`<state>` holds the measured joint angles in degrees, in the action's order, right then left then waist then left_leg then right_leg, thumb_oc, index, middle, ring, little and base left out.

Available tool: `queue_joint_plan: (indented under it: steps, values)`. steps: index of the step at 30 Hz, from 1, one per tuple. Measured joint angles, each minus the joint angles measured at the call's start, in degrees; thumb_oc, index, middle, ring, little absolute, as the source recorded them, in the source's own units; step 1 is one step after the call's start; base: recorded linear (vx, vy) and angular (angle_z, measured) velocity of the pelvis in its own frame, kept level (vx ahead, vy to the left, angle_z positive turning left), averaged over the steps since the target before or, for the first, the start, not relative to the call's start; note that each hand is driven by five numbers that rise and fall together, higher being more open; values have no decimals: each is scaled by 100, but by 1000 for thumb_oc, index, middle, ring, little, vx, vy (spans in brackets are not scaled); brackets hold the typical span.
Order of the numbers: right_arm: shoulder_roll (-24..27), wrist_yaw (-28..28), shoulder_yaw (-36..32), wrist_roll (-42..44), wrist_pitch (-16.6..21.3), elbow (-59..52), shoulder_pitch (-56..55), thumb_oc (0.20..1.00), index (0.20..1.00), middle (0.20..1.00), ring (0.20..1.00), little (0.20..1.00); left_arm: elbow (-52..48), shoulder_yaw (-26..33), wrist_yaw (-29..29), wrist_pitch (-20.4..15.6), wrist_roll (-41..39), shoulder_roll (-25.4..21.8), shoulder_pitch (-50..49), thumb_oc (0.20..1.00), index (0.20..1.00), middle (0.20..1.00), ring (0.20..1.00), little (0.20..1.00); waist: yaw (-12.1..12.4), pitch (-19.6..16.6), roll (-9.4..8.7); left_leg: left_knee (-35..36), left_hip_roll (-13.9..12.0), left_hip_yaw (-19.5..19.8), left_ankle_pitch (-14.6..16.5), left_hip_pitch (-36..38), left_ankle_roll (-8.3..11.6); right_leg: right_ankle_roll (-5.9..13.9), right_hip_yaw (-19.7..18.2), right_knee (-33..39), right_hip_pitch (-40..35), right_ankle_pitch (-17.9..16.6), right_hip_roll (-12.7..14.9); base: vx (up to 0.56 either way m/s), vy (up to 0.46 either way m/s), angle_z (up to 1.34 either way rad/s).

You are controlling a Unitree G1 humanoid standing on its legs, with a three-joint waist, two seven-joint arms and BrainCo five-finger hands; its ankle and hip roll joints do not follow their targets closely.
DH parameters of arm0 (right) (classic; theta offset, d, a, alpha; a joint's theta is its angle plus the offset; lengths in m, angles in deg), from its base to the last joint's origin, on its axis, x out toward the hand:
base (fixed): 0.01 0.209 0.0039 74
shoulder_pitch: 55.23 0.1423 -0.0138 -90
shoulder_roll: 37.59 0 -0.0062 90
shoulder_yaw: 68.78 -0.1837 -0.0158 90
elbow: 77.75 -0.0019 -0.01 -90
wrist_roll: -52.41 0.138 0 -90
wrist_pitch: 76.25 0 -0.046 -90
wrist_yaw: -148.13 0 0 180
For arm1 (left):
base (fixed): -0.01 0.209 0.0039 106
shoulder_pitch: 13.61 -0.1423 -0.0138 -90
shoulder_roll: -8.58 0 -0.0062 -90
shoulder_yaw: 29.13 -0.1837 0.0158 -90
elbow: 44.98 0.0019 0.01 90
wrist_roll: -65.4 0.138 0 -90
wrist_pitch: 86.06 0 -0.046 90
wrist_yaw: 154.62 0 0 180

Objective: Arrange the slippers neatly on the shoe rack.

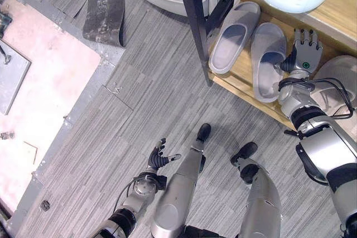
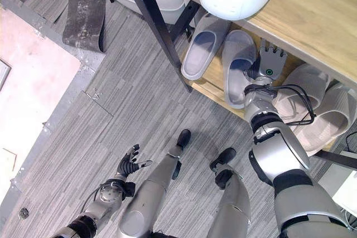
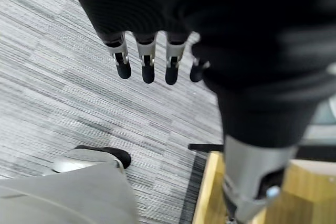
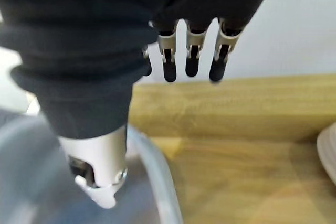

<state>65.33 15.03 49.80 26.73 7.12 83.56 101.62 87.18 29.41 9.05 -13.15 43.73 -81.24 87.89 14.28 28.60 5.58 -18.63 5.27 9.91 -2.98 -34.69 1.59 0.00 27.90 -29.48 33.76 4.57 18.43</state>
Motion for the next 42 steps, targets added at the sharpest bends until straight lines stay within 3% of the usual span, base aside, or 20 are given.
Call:
queue_joint_plan:
  steps: [5,7,11,17,19,23,24,28,32,42]
  values:
    - [-105,55,-372,507,130,-1073,-127,1000,1000,1000,1000,1000,-38,0,-116,37,0,27,42,1000,1000,1000,1000,1000,-163,14,-22,-9,-21,-106,6,71,-16,10,-76,48,-44,-32,-27,35,33,-8]
    - [-307,74,-803,784,295,-1932,-405,1000,1000,1000,1000,1000,-36,10,-176,57,-1,55,28,1000,1000,1000,1000,1000,-226,18,-29,1,-46,-166,36,152,-57,0,-168,133,-102,-55,-90,26,17,-23]
    - [-872,176,-1409,1443,705,-2424,-878,1000,1000,1000,1000,1000,-33,2,-196,74,-85,108,30,1000,1000,1000,1000,1000,-405,26,-43,1,-82,-278,66,279,-96,42,-259,269,-232,-131,-140,7,-2,-15]
    - [-1254,-42,-2320,3742,1402,-1035,-997,1000,1000,1000,1000,1000,-37,-55,-195,144,-161,125,25,1000,1000,1000,1000,1000,-429,27,-43,-3,-83,-273,97,256,-115,20,-263,271,-211,-124,-143,-2,-2,-1]
    - [-1278,-313,-2539,4685,1766,-664,-976,1000,1000,1000,1000,1000,-37,-54,-195,183,-219,117,20,1000,1000,1000,1000,1000,-435,27,-42,-17,-83,-280,103,204,-124,22,-280,263,-154,-126,-143,0,0,0]
    - [-1340,-737,-2579,5650,2010,-372,-906,1000,1000,1000,1000,1000,-35,-54,-184,288,-220,103,18,1000,1000,1000,1000,1000,-435,28,-40,-111,-95,-299,117,152,-137,23,-302,247,-116,-128,-161,-2,12,-7]
    - [-1314,-1111,-2583,6245,2109,-177,-808,1000,1000,1000,1000,1000,-35,-59,-152,327,-219,95,7,1000,1000,1000,1000,1000,-365,29,-42,-334,-138,-411,242,128,-116,5,-439,161,-89,-114,-197,0,7,-32]
    - [-1300,-1703,-2539,6774,2113,38,-760,1000,1000,1000,1000,1000,-36,0,-99,379,-219,71,-4,1000,1000,1000,1000,1000,-377,30,-29,-683,-138,-504,469,44,-151,5,-582,-107,-12,-17,-169,-3,6,-16]
    - [-1289,-1957,-2511,7036,2095,207,-723,1000,1000,1000,1000,1000,-39,7,-21,383,-219,60,-4,1000,1000,1000,1000,1000,-355,26,-23,-928,-111,-489,626,-23,-161,-10,-585,-369,32,118,-92,11,-10,5]
    - [-1349,-2520,-2110,7443,1845,261,-420,1000,1000,1000,1000,1000,-43,7,128,415,-212,40,-19,1000,1000,1000,1000,1000,-195,17,-5,-1017,-116,-395,658,-36,-97,-50,-561,-554,50,220,-92,8,-18,3]
